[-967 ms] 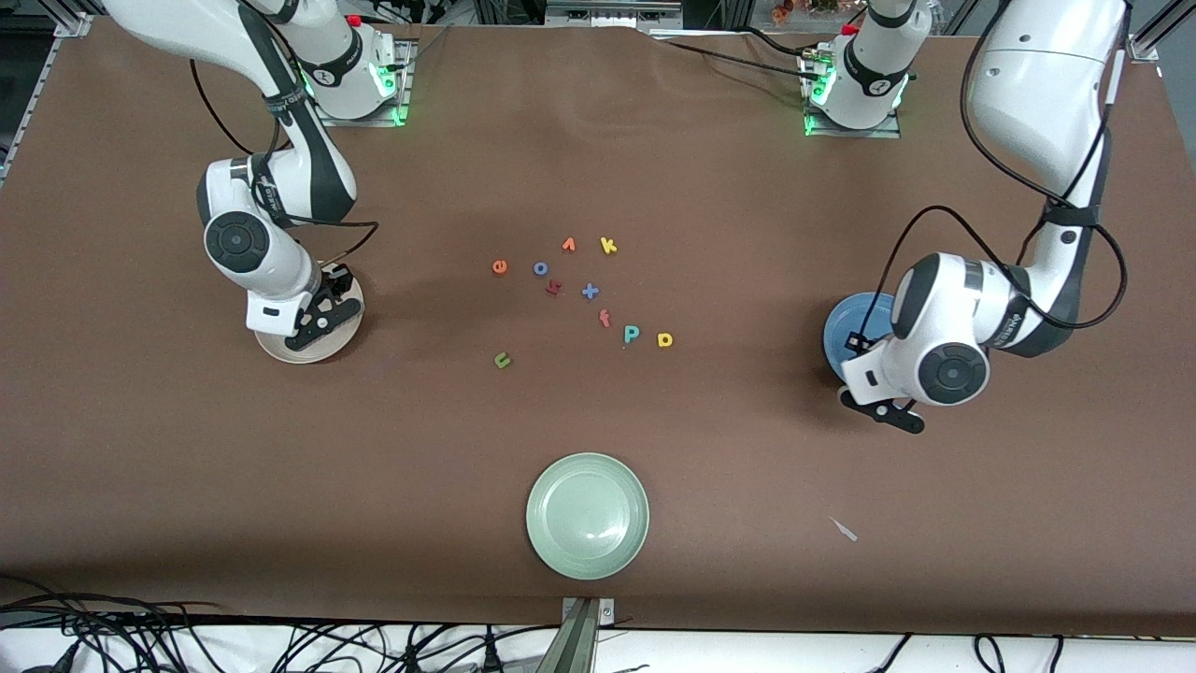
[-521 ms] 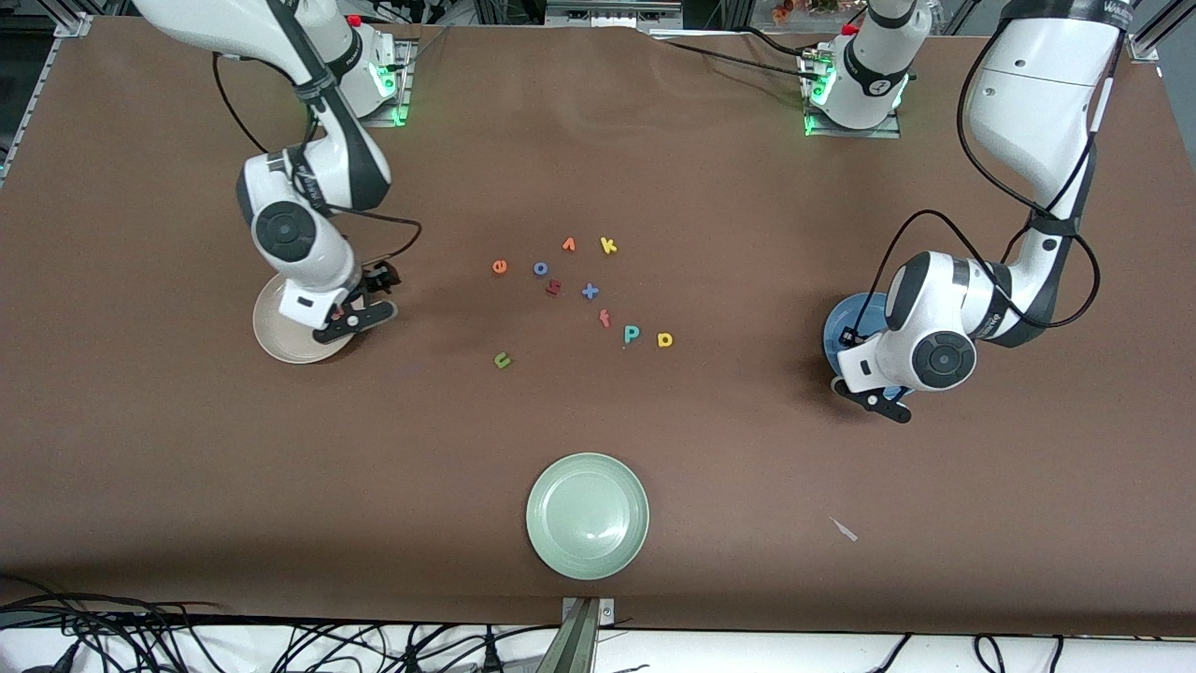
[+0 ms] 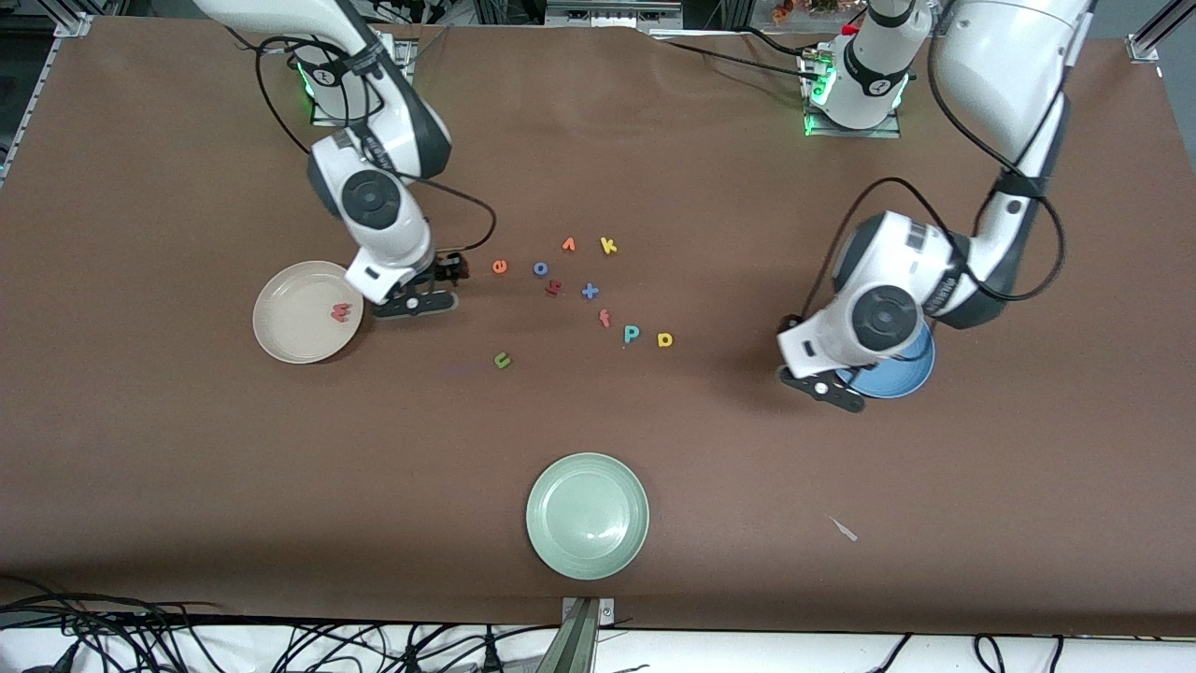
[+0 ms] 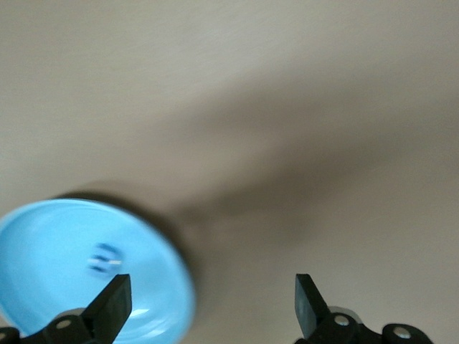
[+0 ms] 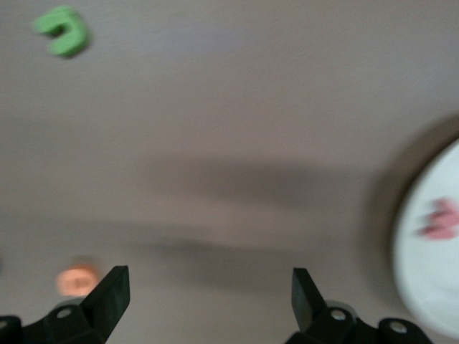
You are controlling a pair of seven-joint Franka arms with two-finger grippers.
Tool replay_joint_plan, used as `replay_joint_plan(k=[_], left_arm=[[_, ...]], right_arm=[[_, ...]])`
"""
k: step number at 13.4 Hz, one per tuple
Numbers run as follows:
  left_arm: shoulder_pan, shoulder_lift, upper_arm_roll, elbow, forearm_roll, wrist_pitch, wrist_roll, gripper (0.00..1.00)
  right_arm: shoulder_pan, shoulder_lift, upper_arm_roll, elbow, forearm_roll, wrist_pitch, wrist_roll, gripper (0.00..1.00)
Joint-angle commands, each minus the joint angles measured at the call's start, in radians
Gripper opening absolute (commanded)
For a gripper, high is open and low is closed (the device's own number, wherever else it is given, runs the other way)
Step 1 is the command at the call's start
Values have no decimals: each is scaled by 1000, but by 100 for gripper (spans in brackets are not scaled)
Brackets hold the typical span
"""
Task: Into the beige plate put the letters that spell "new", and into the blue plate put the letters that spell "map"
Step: 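Grasp the orange e with the right gripper while the left gripper reaches the yellow a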
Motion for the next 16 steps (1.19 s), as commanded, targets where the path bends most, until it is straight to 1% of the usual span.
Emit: replay_joint_plan(k=[1,2,4,6,8,11,12,16], left_arm=[[-83,96,2,105,4,-12,-239,100],[-113,135,2,145,-31,-9,-310,100],[-167,192,3,210,-88,-3,-395,100],[-173,198,3,213,-86,17,-412,100],[-164,204,5,210,-89,68,-413,100],[-150,207,5,201,-89,66,-413,100],[-150,206,5,201,-89,66,-413,100],[-150,204,5,201,-89,63,-413,100]], right_arm=[[0,31,65,-12,9,47,131,100],[4,37,85,-26,9,76,174,100],[29,60,93,-30,8,101,211,100],[36,94,95,-33,8,142,212,100],[40,108,95,-33,6,147,212,100],[43,125,95,-35,3,159,210,100],[43,126,95,-38,3,159,210,98],[43,137,95,-41,3,172,207,72]])
